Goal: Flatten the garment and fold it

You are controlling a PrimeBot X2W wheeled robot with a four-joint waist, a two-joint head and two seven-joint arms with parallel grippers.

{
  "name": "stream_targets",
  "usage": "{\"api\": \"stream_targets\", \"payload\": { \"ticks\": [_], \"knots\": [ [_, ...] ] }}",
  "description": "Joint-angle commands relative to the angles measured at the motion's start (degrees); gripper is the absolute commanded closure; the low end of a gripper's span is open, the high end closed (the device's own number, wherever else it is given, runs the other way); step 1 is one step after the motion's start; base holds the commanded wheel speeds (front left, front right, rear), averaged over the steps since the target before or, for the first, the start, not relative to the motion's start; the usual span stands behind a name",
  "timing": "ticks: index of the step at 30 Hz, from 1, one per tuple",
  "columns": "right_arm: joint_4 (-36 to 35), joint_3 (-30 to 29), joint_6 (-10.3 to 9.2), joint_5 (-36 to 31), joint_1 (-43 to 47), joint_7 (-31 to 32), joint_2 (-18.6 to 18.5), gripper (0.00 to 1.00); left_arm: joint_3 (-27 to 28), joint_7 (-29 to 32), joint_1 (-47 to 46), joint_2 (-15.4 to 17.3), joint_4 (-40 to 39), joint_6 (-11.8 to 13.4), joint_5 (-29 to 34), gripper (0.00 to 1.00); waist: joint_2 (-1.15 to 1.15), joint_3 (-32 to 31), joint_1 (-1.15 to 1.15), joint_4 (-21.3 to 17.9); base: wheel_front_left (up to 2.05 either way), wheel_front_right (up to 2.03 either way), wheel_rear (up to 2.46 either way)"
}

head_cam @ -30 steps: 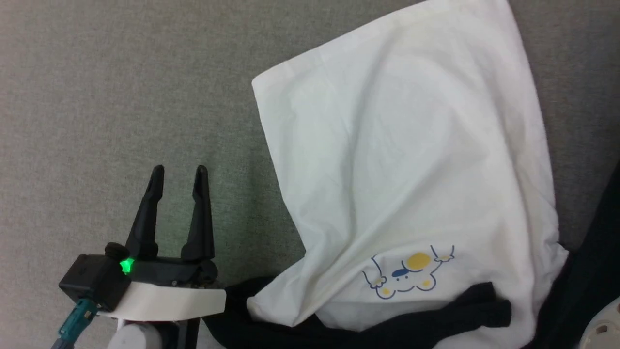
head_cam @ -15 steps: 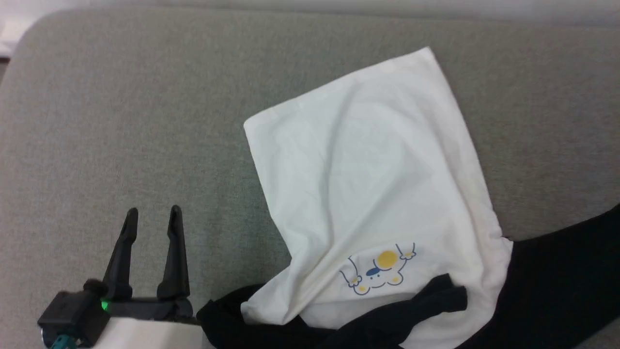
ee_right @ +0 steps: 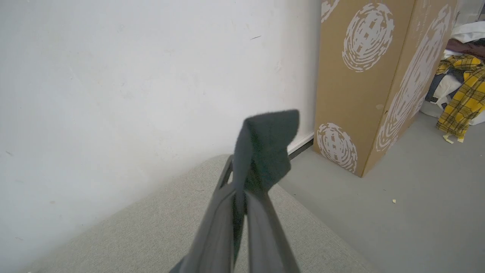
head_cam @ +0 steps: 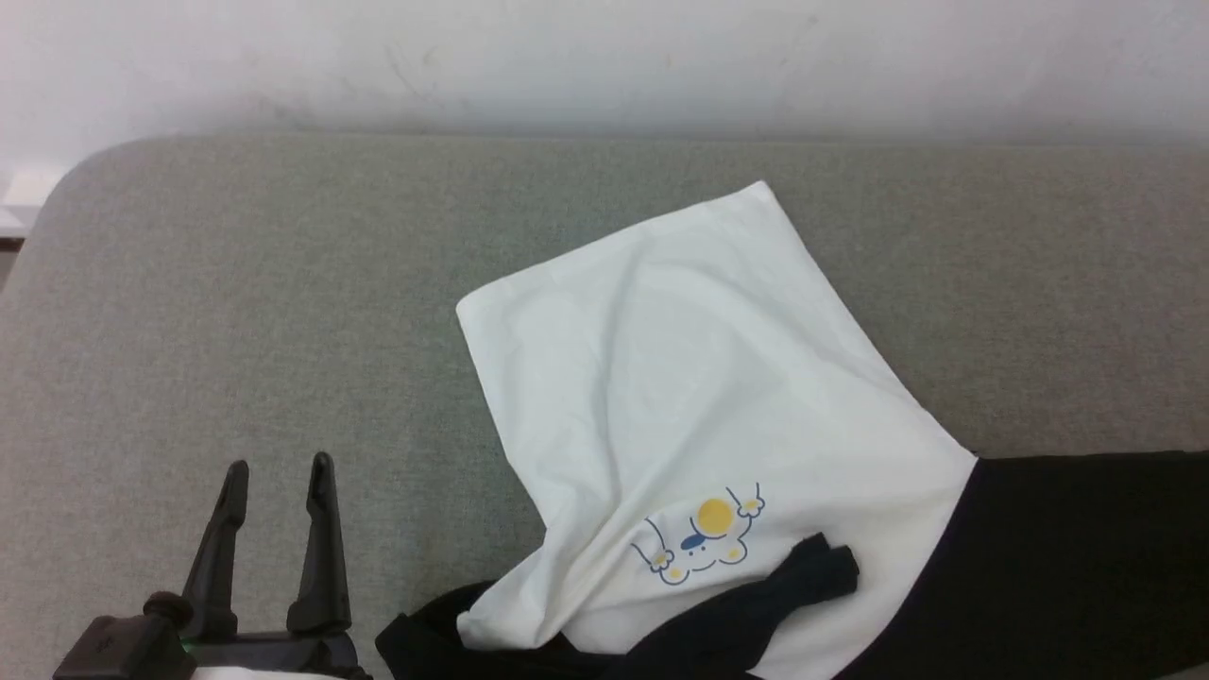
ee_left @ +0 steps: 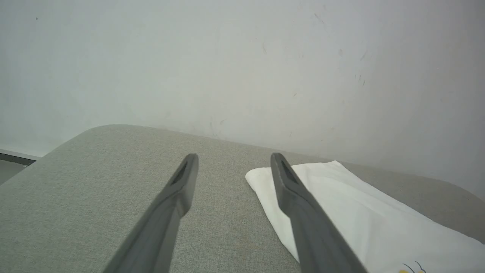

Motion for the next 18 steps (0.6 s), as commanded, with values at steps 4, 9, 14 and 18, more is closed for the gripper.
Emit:
{"api": "stream_targets", "payload": {
  "ticks": [4,9,14,18],
  "knots": [
    [-1.3,2.6,-0.04,1.4,1.5,-0.3,-0.4,1.00,0.2,0.3,1.6,0.1,-0.4,0.8,0.0,0.00,0.00,-3.1,0.01,-0.1,0.00,0.00,0.00],
    [-4.2,12.6,-0.04,2.8,3.4,0.9,0.5,1.00,0.2,0.8,2.9,0.2,-1.1,1.3,-0.1,0.00,0.00,-4.9,0.01,0.2,0.00,0.00,0.00],
    [-7.3,27.7,-0.04,3.6,5.3,2.1,2.1,1.00,-0.2,1.2,3.5,0.3,-1.7,1.5,-0.1,0.00,0.00,-5.7,0.01,0.8,0.00,0.00,0.00],
    [-8.5,40.3,-0.04,3.8,6.6,2.7,3.5,1.00,-0.7,1.5,3.3,0.3,-1.9,1.4,-0.1,0.00,0.00,-5.9,0.01,1.6,0.00,0.00,0.00]
  ]
}}
